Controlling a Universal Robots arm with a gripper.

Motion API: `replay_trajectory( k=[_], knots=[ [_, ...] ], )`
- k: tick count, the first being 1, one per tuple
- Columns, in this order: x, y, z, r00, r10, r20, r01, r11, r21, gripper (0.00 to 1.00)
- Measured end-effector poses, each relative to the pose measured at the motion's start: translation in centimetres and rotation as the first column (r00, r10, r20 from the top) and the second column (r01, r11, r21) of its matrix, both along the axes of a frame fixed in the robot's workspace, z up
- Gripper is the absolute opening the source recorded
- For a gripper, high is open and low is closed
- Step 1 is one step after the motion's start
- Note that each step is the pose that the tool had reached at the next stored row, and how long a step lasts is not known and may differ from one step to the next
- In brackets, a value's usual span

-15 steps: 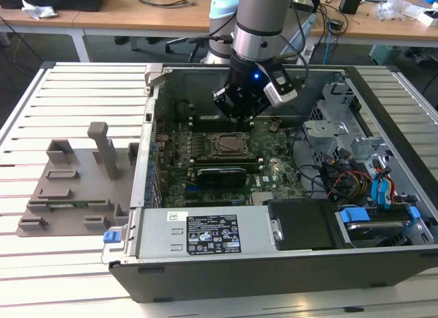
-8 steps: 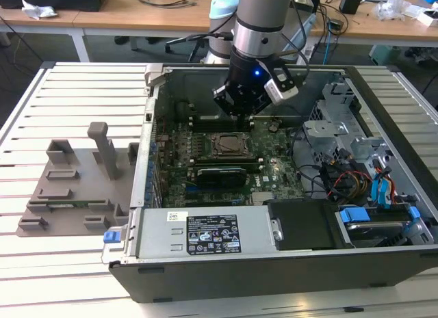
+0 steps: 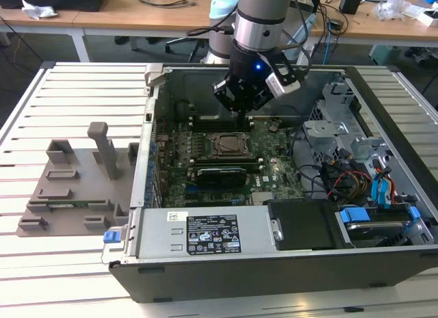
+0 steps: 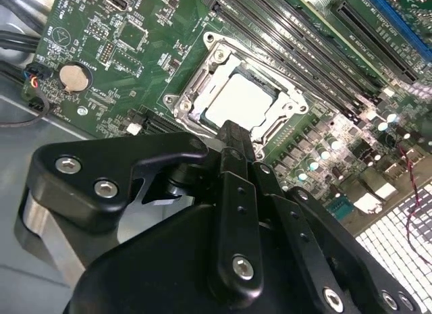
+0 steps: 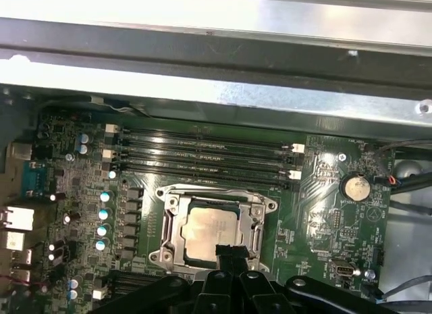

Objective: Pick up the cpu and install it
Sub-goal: 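Install the first cpu locking lever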

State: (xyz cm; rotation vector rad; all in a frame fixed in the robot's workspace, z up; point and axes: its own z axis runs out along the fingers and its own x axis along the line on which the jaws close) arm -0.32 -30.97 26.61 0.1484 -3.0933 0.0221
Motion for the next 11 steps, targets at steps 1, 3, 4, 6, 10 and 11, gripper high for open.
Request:
replay_trajectory(
  k=[1, 3, 4, 6, 10, 11],
  knots=[
    [0.00, 0.00, 0.23, 1.0000, 0.000, 0.0000, 0.000, 1.0000, 0.0000, 0.11],
    [0.00, 0.00, 0.62, 1.0000, 0.000, 0.0000, 0.000, 1.0000, 0.0000, 0.11],
    [0.00, 0.00, 0.79, 1.0000, 0.000, 0.0001, 0.000, 1.0000, 0.0000, 0.11],
    [0.00, 0.00, 1.16, 1.0000, 0.000, 0.0000, 0.000, 1.0000, 0.0000, 0.11],
    [0.00, 0.00, 1.39, 1.0000, 0.000, 0.0001, 0.000, 1.0000, 0.0007, 0.11],
    [0.00, 0.00, 1.40, 1.0000, 0.000, 0.0000, 0.000, 1.0000, 0.0007, 0.11]
  ],
)
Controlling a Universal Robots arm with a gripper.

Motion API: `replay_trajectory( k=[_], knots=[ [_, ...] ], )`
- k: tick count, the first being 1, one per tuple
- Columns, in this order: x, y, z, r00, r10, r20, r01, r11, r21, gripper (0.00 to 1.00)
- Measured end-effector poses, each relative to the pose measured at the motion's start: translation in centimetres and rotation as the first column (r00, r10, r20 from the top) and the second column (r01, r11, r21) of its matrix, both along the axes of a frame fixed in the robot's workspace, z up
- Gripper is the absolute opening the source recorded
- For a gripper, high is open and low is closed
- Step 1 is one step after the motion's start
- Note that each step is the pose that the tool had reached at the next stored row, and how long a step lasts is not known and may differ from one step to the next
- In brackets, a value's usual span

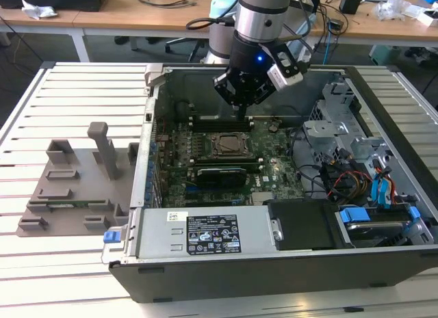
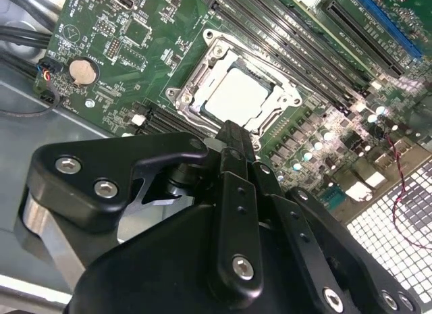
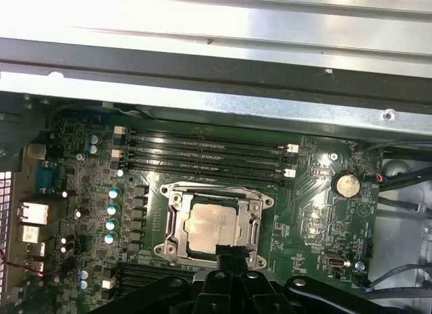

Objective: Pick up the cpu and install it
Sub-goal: 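Install the first cpu locking lever, then install the second cpu locking lever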

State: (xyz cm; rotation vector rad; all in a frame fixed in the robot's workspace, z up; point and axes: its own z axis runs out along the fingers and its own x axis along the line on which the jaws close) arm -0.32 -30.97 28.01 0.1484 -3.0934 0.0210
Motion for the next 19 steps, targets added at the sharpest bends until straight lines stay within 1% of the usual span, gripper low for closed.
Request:
replay_trajectory(
  k=[13, 16, 17, 19],
  knots=[
    [0.00, -0.03, 0.01, 1.0000, 0.000, 0.0000, 0.000, 1.0000, 0.0014, 0.11],
    [0.00, -0.26, 0.01, 1.0000, 0.000, 0.0000, 0.000, 1.0000, 0.0012, 0.11],
    [0.00, -0.41, 0.01, 1.0000, 0.000, 0.0000, 0.000, 1.0000, 0.0012, 0.11],
    [0.00, -1.03, 0.00, 1.0000, 0.000, 0.0001, 0.000, 1.0000, 0.0014, 0.11]
  ],
)
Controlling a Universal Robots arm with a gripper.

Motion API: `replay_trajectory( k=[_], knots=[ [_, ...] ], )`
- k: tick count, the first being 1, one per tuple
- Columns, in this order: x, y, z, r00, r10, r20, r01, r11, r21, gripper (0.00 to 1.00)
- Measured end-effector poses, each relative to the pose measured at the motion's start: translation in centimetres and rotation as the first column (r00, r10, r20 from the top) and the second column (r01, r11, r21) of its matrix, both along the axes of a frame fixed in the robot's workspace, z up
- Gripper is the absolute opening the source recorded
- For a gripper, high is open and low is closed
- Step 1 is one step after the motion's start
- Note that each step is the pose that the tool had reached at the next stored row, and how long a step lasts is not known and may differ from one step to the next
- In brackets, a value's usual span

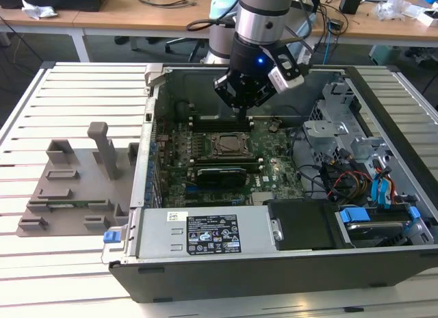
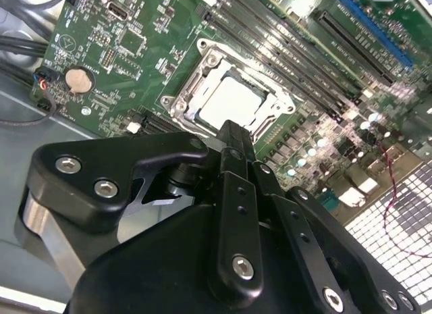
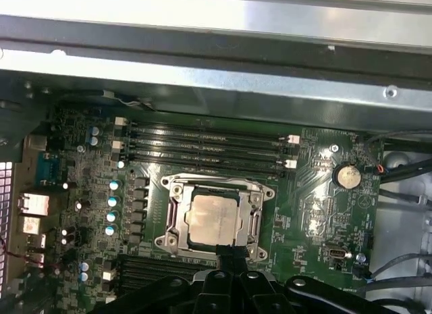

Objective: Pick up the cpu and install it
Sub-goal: 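Install the second cpu locking lever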

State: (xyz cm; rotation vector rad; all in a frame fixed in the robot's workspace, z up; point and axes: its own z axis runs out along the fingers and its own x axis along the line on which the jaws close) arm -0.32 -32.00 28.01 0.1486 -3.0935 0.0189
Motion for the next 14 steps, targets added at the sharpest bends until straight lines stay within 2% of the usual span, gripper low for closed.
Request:
replay_trajectory(
  k=[3, 14],
  knots=[
    [0.00, -0.69, 0.00, 1.0000, 0.000, 0.0000, 0.000, 1.0000, -0.0001, 0.11],
    [0.00, -1.68, -0.03, 1.0000, 0.000, 0.0000, 0.000, 1.0000, 0.0000, 0.11]
  ],
)
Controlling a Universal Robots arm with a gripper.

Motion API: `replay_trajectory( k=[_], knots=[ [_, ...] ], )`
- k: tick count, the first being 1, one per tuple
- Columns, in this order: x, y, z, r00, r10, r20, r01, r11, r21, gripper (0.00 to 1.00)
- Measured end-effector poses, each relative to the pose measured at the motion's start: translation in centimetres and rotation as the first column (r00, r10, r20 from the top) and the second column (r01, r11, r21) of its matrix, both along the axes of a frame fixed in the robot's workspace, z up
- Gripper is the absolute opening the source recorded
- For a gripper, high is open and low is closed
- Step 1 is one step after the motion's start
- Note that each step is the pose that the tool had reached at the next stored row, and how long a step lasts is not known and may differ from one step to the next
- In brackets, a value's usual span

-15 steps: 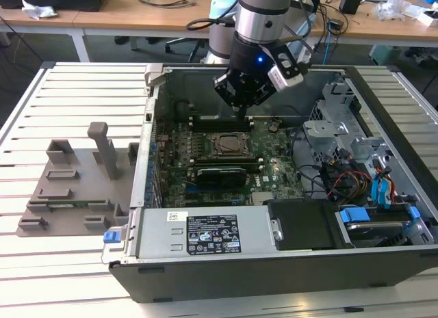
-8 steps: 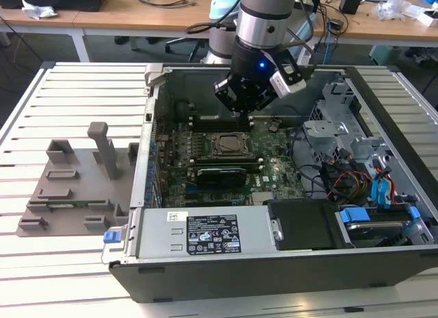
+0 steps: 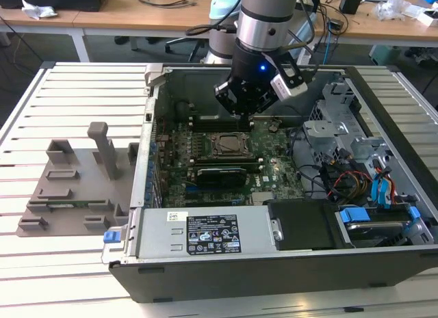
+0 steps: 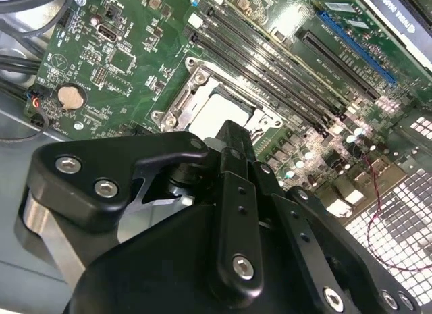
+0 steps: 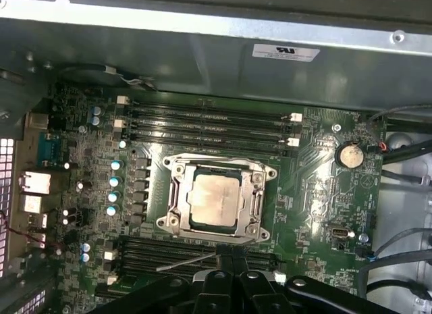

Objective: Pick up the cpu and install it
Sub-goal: 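Install the second cpu locking lever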

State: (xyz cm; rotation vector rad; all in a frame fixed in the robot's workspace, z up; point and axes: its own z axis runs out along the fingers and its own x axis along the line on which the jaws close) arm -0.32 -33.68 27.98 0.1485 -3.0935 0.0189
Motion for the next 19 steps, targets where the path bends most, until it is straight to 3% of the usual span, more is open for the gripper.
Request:
replay_trajectory(
  k=[5, 7, 8, 9, 10, 11, 13, 14, 15, 19],
  knots=[
    [0.00, -0.64, -0.19, 1.0000, 0.000, 0.0000, 0.000, 1.0000, 0.0038, 0.11],
    [0.00, -0.84, -0.25, 1.0000, 0.000, 0.0000, 0.000, 0.9995, 0.0316, 0.11],
    [0.00, -1.01, -0.26, 1.0000, 0.000, 0.0000, 0.000, 0.9982, 0.0598, 0.11],
    [0.00, -1.18, -0.26, 1.0000, 0.000, -0.0001, 0.000, 0.9968, 0.0797, 0.11],
    [0.00, -1.35, -0.28, 1.0000, 0.000, 0.0000, 0.000, 0.9957, 0.0928, 0.11],
    [0.00, -1.98, -0.36, 1.0000, 0.000, -0.0001, 0.000, 0.9927, 0.1209, 0.11],
    [-0.01, -3.30, -0.65, 1.0000, 0.000, -0.0001, 0.000, 0.9897, 0.1433, 0.11],
    [-0.01, -3.73, -0.76, 1.0000, 0.000, 0.0001, 0.000, 0.9892, 0.1467, 0.11],
    [-0.01, -3.90, -0.81, 1.0000, 0.000, 0.0000, 0.000, 0.9892, 0.1467, 0.11],
    [-0.04, -4.19, -1.29, 1.0000, 0.000, 0.0000, 0.000, 0.9892, 0.1466, 0.11]
  ],
)
